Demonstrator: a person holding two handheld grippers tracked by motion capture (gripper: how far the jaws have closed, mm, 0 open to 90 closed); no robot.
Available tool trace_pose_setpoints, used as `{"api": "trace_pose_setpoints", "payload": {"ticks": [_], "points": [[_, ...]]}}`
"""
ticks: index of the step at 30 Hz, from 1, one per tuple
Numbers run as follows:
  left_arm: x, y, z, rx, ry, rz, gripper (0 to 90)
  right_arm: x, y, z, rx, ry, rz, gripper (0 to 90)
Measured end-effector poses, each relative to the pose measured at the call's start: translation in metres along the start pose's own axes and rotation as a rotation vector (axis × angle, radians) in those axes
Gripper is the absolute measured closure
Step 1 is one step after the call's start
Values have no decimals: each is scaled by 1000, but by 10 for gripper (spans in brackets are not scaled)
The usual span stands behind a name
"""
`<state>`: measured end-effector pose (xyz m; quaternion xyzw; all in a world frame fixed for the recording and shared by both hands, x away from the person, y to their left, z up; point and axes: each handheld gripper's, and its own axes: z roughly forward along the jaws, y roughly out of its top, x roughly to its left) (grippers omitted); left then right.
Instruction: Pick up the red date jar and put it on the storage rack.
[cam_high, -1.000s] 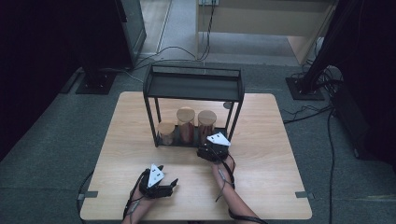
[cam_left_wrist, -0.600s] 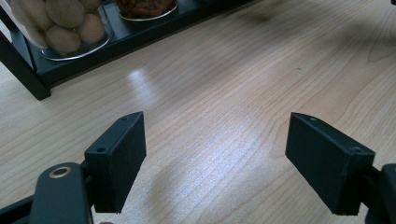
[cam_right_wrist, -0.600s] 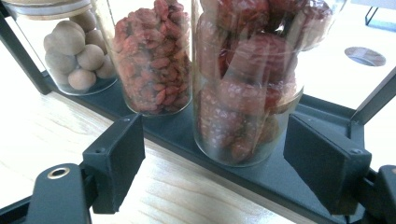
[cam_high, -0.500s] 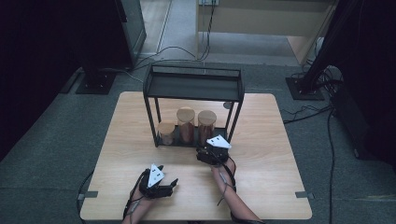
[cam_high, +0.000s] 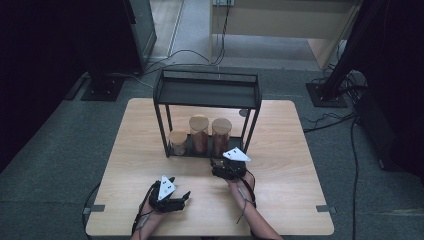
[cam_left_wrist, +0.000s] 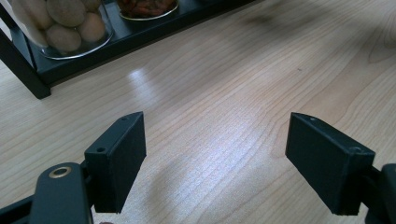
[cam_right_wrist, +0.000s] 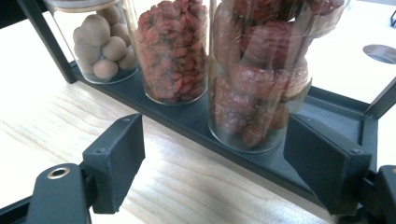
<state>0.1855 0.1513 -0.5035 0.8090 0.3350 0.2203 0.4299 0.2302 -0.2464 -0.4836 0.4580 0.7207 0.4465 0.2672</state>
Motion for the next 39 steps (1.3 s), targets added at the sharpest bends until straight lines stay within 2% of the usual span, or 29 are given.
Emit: {"api": "trace_pose_setpoints", "payload": {"ticks": [19, 39], "points": [[0, 0, 0, 0, 1, 0, 202, -9, -3, -14, 23, 66, -59, 202], [0, 0, 0, 2, 0, 3, 202, -22, -10, -28, 23, 128, -69, 202]]}}
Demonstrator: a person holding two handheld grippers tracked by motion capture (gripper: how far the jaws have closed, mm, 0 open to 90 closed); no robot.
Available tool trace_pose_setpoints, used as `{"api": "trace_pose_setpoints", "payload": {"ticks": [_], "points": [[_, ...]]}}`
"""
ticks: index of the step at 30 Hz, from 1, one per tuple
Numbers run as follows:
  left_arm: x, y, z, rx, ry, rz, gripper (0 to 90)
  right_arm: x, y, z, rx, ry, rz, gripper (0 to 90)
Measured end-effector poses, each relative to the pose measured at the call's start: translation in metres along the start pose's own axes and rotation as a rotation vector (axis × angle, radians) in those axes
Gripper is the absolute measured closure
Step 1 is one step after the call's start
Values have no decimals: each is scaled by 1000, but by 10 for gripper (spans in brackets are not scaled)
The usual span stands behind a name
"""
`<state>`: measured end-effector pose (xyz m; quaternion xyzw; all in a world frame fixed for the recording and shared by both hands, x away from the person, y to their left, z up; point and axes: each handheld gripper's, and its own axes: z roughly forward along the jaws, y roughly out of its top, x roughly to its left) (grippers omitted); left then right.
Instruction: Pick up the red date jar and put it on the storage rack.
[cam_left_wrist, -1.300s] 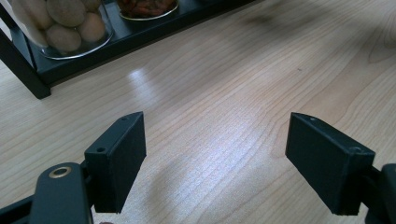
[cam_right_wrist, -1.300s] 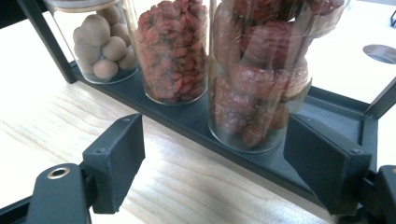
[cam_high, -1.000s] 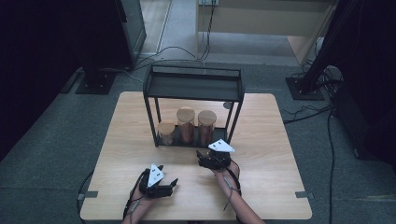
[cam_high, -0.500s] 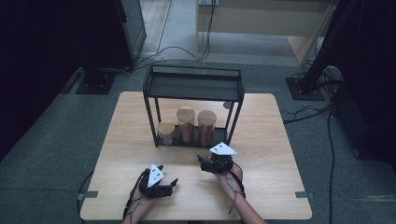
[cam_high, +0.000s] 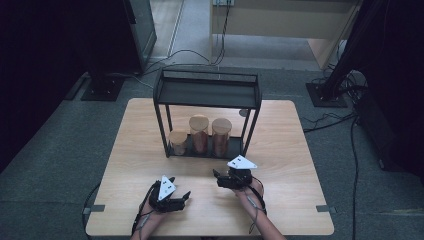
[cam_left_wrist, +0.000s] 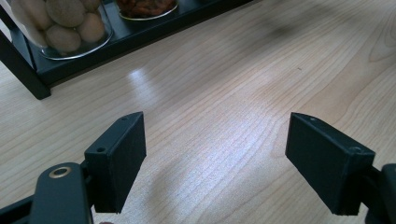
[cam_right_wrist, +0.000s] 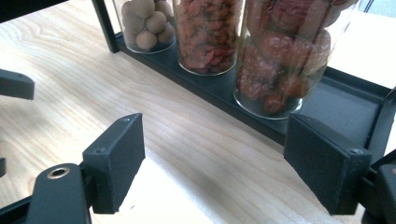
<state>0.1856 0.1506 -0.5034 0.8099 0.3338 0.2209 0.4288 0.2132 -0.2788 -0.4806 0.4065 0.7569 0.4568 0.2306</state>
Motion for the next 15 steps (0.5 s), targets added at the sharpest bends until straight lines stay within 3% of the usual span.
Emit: {"api": "trace_pose_setpoints", "payload": {"ticks": [15], "points": [[-1, 0, 0, 1, 5, 10, 201, -7, -10, -8, -13, 64, -3, 202]]}}
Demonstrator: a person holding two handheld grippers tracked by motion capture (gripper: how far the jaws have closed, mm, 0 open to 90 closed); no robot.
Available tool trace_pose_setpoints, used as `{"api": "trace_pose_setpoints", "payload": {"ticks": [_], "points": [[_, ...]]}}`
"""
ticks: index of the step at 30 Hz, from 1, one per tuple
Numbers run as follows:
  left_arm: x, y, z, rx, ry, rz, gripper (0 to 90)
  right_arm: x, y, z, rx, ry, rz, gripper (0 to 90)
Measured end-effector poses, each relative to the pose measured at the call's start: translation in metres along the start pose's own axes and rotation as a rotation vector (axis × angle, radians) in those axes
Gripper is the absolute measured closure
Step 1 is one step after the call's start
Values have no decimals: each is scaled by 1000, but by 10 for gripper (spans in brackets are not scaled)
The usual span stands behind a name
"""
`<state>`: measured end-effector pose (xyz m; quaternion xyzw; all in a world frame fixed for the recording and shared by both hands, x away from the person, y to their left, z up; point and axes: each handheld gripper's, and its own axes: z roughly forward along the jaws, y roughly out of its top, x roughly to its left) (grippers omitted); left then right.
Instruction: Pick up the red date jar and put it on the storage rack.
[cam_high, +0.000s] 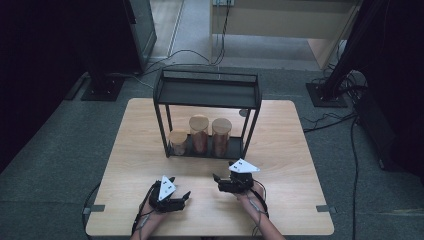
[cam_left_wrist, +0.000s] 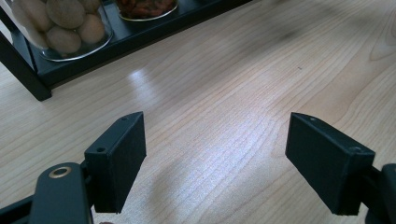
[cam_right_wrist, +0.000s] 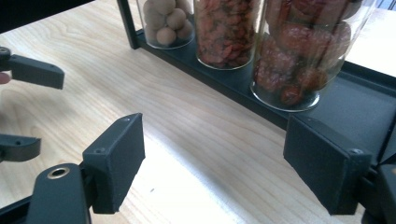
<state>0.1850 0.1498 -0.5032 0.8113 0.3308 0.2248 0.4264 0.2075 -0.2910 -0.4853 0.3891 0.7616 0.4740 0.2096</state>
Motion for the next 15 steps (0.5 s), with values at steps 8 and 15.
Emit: {"api": "trace_pose_setpoints", "payload": {"ticks": [8, 15], "points": [[-1, 0, 0, 2, 3, 2, 202, -3, -4, -5, -17, 18, 9, 202], [-1, 1, 0, 5, 4, 7, 201, -7, -7, -11, -10, 54, 8, 202]]}}
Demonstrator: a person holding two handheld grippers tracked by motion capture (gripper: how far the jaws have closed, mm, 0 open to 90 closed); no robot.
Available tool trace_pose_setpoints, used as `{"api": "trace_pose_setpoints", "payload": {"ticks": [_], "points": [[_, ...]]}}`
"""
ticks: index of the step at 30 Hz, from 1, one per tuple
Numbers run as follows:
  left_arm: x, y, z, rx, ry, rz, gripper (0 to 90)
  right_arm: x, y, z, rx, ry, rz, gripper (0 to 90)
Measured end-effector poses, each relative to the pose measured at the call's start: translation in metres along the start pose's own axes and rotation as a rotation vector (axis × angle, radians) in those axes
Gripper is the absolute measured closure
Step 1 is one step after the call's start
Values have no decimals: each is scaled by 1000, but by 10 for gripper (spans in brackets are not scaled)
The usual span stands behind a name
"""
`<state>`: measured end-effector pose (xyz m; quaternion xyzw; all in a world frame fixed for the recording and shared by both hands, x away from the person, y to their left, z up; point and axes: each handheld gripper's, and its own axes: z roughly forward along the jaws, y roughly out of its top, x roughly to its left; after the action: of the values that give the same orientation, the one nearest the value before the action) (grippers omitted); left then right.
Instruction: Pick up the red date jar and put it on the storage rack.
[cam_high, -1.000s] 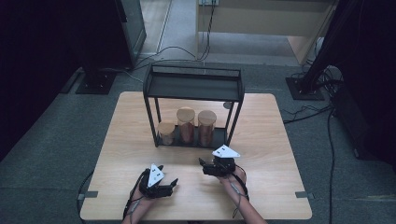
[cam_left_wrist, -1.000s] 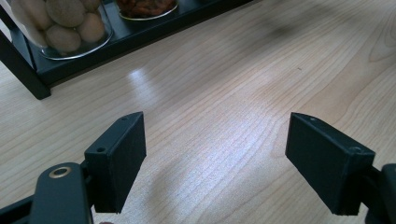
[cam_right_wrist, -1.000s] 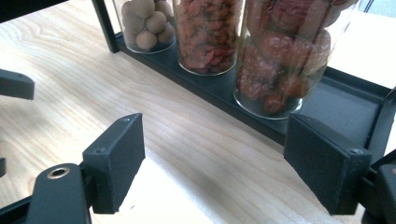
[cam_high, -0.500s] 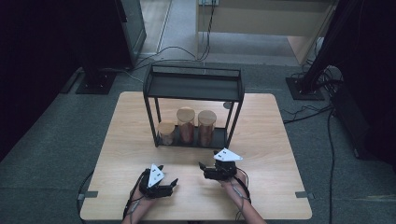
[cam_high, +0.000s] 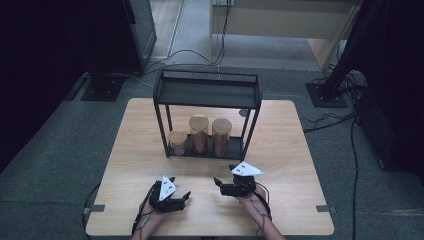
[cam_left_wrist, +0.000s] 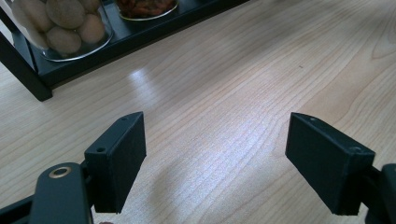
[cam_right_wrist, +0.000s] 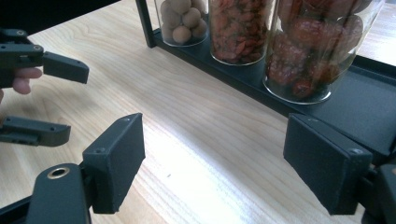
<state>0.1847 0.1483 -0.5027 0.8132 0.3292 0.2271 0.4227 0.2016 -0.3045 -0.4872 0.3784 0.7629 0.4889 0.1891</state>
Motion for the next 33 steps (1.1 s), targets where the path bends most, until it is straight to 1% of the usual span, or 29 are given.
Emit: {"api": "trace_pose_setpoints", "payload": {"ticks": [3, 7, 12, 14, 16, 17, 18, 22, 24, 28, 33], "points": [[0, 0, 0, 0, 0, 0, 201, 1, -4, -2, -6, 3, -5, 202], [0, 0, 0, 0, 1, 0, 202, 2, -8, -4, -14, 5, -36, 202], [0, 0, 0, 1, 2, 1, 202, 0, -12, -7, -25, 15, -25, 202], [-1, 0, 0, 0, 2, 1, 201, -2, -13, -8, -24, 20, -29, 202], [-1, 0, 0, -1, 2, 2, 202, -2, -14, -9, -22, 21, -46, 202], [-1, 0, 0, 0, 3, 2, 202, -2, -15, -10, -24, 21, -65, 202], [-1, 0, 0, 0, 2, 2, 202, -2, -15, -10, -25, 23, -69, 202], [-1, 0, 0, 0, 3, 0, 202, -4, -19, -11, -39, 30, -54, 202], [-1, 0, 0, 0, 3, 0, 201, -4, -20, -11, -36, 37, -47, 202], [-1, 0, 0, 1, 3, 1, 201, -4, -22, -11, -32, 38, -55, 202], [-1, 0, 0, 2, 2, 2, 202, -6, -24, -11, -33, 40, -43, 202]]}}
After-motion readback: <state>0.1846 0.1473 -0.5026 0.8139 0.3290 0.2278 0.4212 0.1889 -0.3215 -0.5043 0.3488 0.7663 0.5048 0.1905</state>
